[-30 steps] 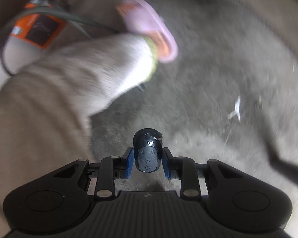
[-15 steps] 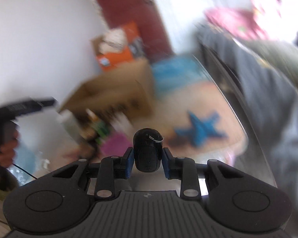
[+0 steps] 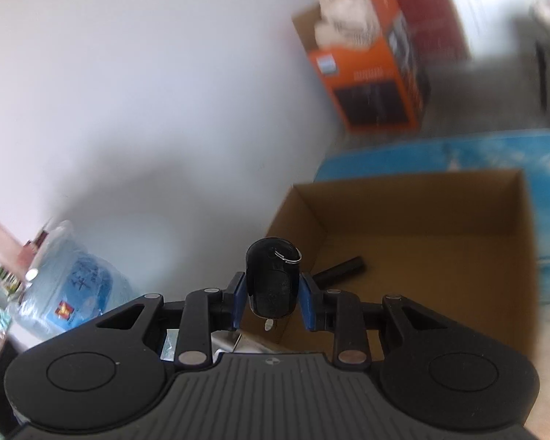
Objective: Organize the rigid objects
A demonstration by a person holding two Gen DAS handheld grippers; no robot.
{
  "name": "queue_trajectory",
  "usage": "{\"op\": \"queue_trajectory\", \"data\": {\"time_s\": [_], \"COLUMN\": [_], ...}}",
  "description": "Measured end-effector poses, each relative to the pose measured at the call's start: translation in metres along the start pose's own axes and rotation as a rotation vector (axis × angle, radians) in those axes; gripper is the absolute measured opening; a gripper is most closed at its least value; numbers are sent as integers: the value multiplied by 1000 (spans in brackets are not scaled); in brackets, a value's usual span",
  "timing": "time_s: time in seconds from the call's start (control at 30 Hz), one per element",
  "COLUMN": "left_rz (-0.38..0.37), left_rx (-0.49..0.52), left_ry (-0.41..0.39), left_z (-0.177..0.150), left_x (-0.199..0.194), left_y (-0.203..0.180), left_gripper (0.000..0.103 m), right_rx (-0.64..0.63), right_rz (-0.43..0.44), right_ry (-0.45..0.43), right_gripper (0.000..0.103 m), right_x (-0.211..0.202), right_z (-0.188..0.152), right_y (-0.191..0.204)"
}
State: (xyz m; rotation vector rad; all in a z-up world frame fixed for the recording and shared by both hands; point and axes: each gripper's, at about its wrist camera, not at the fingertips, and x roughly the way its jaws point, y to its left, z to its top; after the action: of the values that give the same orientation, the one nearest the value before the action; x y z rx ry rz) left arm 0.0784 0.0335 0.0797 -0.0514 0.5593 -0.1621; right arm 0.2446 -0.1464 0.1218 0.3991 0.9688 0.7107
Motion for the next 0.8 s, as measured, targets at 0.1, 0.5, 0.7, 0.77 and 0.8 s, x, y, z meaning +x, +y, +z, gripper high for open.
{"op": "queue_trajectory", "data": {"time_s": [0.1,0.5,0.7,0.77,0.8], "left_rz": [10,35,-16,-37,-45], "left_rx": [-27,-69,-165,-199,-206], "left_ry": [10,10,4,19,30], "left_z": [-4,-10,-15,-18,-19], "left_x": [4,-7,-17,-21,-23], "left_y": [11,21,26,27,27], "left_gripper": [103,103,103,103,103], "right_rx": [76,160,109,72,52], "right_rz": [-23,-76,41,74,85], "right_ry": [94,145,48,1,-25], "right_gripper": [32,33,34,35,36], "right_x": [62,120,37,1,-18], "right_z": [21,40,16,3,-7], "right_y": [-16,-40,-25,-18,-15]}}
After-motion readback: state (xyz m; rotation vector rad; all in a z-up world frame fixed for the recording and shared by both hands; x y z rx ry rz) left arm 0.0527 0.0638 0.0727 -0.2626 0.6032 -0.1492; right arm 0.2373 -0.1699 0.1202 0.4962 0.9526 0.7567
